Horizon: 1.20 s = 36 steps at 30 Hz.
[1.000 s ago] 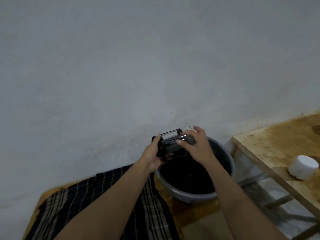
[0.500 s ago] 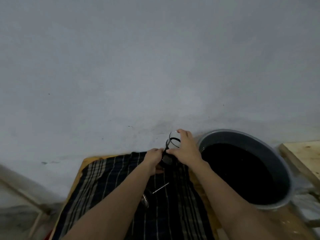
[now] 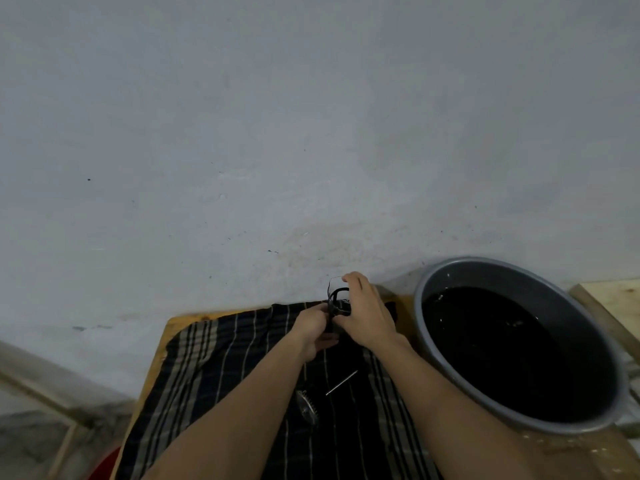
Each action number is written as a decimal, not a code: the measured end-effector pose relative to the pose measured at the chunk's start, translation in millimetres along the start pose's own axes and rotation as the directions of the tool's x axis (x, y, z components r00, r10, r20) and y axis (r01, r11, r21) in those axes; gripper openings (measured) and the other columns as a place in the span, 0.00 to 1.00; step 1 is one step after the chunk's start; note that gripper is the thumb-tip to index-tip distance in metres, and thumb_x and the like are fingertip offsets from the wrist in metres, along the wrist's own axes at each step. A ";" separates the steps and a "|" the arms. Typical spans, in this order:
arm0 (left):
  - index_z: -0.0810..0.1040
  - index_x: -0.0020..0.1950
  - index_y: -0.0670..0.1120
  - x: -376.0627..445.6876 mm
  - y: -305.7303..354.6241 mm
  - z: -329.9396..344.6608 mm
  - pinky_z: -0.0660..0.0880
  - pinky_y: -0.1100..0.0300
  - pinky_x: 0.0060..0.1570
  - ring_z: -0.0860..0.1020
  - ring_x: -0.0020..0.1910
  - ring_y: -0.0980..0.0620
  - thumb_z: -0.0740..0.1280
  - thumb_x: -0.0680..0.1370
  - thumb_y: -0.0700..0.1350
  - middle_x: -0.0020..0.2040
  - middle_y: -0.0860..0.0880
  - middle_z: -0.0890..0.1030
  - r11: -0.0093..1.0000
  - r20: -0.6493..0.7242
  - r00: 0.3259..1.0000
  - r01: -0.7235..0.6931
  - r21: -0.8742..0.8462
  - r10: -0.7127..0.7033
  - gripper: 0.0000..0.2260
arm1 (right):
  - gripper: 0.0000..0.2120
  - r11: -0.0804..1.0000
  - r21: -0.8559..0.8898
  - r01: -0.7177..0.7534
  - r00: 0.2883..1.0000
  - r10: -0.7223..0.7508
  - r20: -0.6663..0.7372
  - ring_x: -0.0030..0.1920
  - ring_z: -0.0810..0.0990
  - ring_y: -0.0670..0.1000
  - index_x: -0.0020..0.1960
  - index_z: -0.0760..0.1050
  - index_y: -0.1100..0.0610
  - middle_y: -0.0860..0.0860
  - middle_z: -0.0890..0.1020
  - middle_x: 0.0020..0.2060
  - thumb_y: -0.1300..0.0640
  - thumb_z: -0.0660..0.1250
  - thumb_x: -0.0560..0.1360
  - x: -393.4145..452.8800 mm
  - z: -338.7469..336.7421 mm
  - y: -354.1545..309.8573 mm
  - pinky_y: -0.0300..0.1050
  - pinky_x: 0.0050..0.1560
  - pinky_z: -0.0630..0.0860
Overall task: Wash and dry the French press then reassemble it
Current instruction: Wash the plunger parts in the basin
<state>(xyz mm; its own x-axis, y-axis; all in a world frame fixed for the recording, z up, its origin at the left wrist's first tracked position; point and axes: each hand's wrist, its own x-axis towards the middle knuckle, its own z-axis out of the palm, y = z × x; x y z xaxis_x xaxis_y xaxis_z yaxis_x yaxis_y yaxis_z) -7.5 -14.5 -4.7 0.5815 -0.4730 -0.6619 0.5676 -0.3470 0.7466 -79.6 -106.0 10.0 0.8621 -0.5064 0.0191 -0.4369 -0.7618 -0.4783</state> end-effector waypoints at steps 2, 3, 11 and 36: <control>0.77 0.58 0.49 -1.1 -1.1 -3.2 0.78 0.49 0.53 0.78 0.46 0.45 0.53 0.82 0.38 0.47 0.46 0.80 1.000 0.011 1.000 -0.007 0.020 0.006 0.15 | 0.37 1.000 0.013 -0.020 0.999 0.019 0.042 0.74 0.61 0.55 0.74 0.57 0.54 0.50 0.56 0.77 0.57 0.73 0.72 1.0 0.6 -1.3 0.53 0.67 0.71; 0.76 0.61 0.49 -1.9 -1.2 -5.1 0.78 0.50 0.52 0.78 0.47 0.45 0.53 0.82 0.39 0.50 0.46 0.81 0.999 0.015 1.000 -0.015 0.043 0.015 0.16 | 0.39 0.999 0.015 -0.033 0.997 0.032 0.070 0.76 0.57 0.55 0.76 0.55 0.54 0.51 0.53 0.78 0.57 0.73 0.72 0.8 -0.8 -2.1 0.54 0.70 0.68; 0.77 0.62 0.43 -26.1 -16.4 -39.5 0.69 0.59 0.34 0.74 0.36 0.49 0.64 0.80 0.47 0.42 0.45 0.78 0.884 -0.061 0.984 -0.119 0.453 0.164 0.13 | 0.16 0.969 0.222 0.105 0.977 -0.060 -0.203 0.65 0.71 0.49 0.63 0.71 0.56 0.51 0.70 0.67 0.58 0.67 0.76 -44.5 -32.1 -29.7 0.44 0.65 0.71; 0.72 0.67 0.46 -104.2 -85.5 -51.6 0.79 0.44 0.54 0.79 0.56 0.44 0.66 0.78 0.53 0.57 0.44 0.80 0.988 -0.015 0.999 0.038 0.151 -0.036 0.20 | 0.06 0.979 -0.175 -0.104 0.950 0.150 0.275 0.53 0.78 0.51 0.50 0.80 0.50 0.49 0.78 0.53 0.51 0.66 0.77 -112.8 24.0 16.9 0.45 0.49 0.76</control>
<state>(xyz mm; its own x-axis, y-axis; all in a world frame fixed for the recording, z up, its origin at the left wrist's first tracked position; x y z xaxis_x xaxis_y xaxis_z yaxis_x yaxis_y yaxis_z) -86.5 106.3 -3.0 0.5693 -0.4482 -0.6892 0.4945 -0.4831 0.7226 -178.1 -52.1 -21.3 0.8236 -0.4842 -0.2953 -0.5626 -0.7638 -0.3165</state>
